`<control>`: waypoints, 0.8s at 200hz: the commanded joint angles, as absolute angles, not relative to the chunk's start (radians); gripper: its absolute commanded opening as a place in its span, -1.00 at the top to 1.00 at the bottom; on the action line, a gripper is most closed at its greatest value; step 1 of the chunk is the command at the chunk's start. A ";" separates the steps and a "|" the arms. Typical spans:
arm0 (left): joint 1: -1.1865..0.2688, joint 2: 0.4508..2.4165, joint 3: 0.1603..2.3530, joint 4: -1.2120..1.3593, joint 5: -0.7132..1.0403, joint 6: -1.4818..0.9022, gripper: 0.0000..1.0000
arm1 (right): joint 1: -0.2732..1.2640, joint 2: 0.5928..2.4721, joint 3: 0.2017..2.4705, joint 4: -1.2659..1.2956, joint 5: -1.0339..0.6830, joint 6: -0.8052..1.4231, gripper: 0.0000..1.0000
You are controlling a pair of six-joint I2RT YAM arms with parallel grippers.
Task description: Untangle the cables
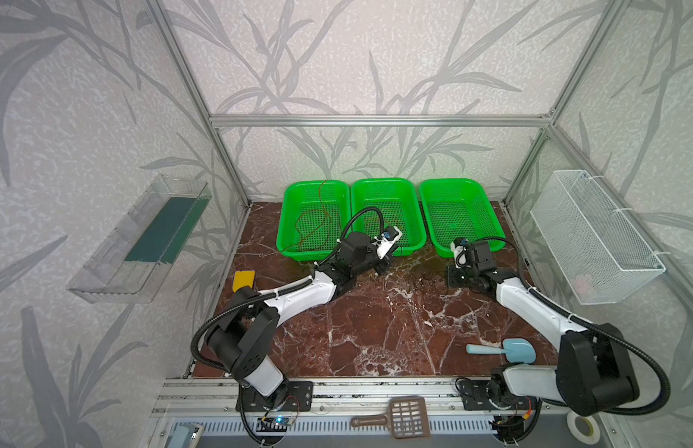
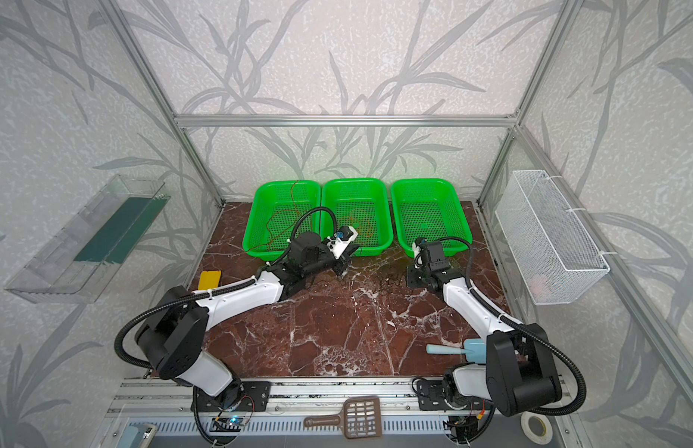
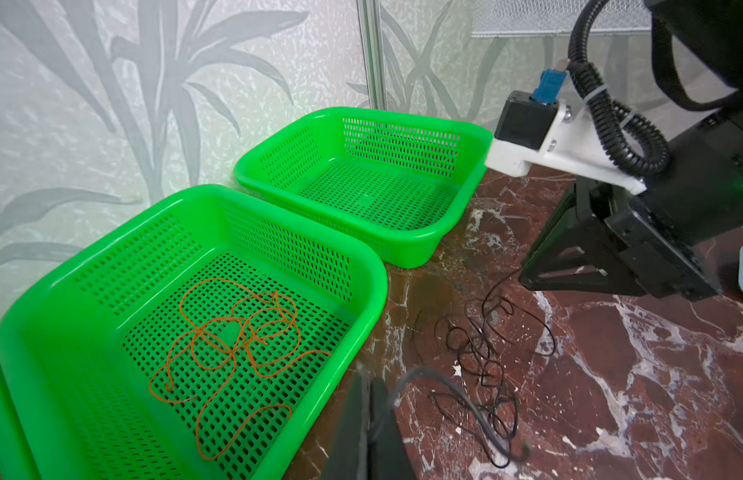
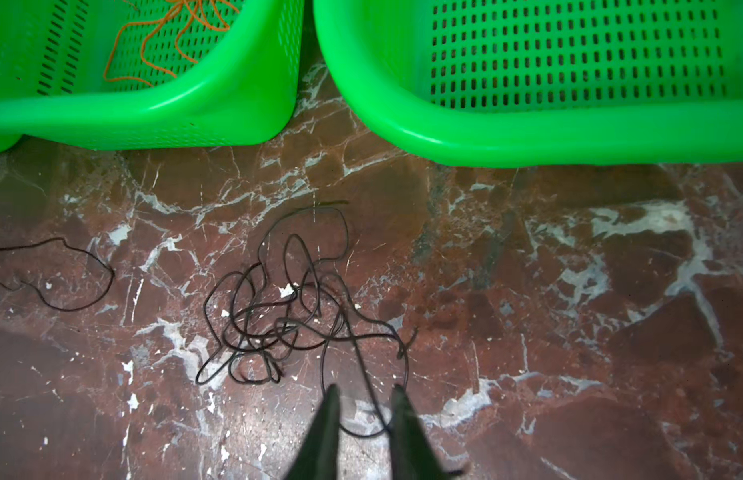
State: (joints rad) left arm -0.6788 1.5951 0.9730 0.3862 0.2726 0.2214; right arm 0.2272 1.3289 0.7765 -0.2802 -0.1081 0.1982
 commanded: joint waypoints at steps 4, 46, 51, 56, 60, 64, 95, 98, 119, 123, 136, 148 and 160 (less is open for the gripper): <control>-0.679 1.571 0.988 0.334 0.288 0.252 1.00 | 0.235 1.309 0.779 -0.247 -0.205 0.159 -0.08; -0.681 1.525 1.024 0.332 0.310 0.229 1.00 | 0.285 1.194 0.743 -0.141 -0.219 0.117 -0.45; -0.681 1.516 1.031 0.329 0.314 0.226 1.00 | 0.288 1.174 0.726 -0.097 -0.255 0.113 -0.46; -0.682 1.507 1.037 0.326 0.318 0.223 1.00 | 0.295 1.152 0.707 -0.050 -0.278 0.115 -0.48; -0.683 1.501 1.045 0.324 0.321 0.221 1.00 | 0.302 1.137 0.690 -0.010 -0.291 0.117 -0.50; -0.683 1.495 1.052 0.319 0.325 0.221 1.00 | 0.307 1.123 0.673 0.036 -0.306 0.119 -0.52; -0.685 1.462 1.124 0.285 0.348 0.206 1.00 | 0.355 1.100 0.673 0.101 -0.311 0.094 -0.72; -0.686 1.460 1.130 0.284 0.350 0.204 1.00 | 0.359 1.103 0.685 0.085 -0.298 0.087 -0.73; -0.687 1.445 1.170 0.270 0.355 0.213 1.00 | 0.364 1.133 0.780 -0.088 -0.213 0.038 -0.73; -0.686 1.443 1.175 0.267 0.354 0.214 1.00 | 0.364 1.141 0.800 -0.123 -0.195 0.033 -0.73; -0.686 1.436 1.200 0.250 0.358 0.225 1.00 | 0.364 1.163 0.852 -0.215 -0.191 0.016 -0.72; -0.686 1.436 1.225 0.239 0.364 0.228 1.00 | 0.366 1.166 0.876 -0.252 -0.265 0.004 -0.72; -0.686 1.437 1.252 0.229 0.375 0.232 1.00 | 0.374 1.158 0.842 -0.181 -0.314 0.027 -0.72</control>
State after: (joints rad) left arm -0.6807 1.4509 1.1965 0.2741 0.3420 0.2100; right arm 0.3622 1.1610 0.8433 -0.1349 -0.2436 0.0467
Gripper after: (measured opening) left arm 0.048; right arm 0.861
